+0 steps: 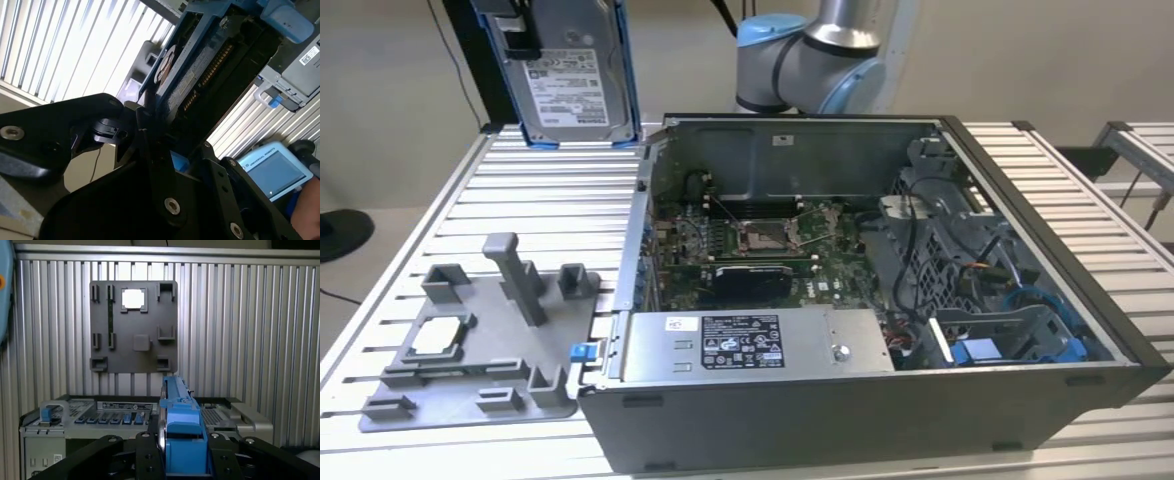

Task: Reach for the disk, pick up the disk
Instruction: 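Pick up the disk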

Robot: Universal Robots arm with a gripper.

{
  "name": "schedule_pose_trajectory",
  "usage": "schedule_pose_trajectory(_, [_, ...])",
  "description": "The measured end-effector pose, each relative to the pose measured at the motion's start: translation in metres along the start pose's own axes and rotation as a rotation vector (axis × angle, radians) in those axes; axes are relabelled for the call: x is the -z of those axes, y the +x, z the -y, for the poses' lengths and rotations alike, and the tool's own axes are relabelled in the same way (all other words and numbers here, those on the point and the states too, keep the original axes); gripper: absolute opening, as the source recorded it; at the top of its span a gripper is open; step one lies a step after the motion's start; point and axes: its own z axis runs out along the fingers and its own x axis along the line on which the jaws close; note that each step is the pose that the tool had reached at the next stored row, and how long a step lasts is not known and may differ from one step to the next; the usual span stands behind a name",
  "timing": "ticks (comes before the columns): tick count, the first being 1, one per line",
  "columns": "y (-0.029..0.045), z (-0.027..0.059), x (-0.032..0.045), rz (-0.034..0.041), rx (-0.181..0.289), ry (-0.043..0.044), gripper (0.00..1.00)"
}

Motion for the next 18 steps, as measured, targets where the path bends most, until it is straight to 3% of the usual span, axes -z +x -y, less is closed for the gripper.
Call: schedule_pose_trajectory(18, [-0.0003, 0.0488, 0.0002, 0.0001, 0.0, 0.0001, 0.0])
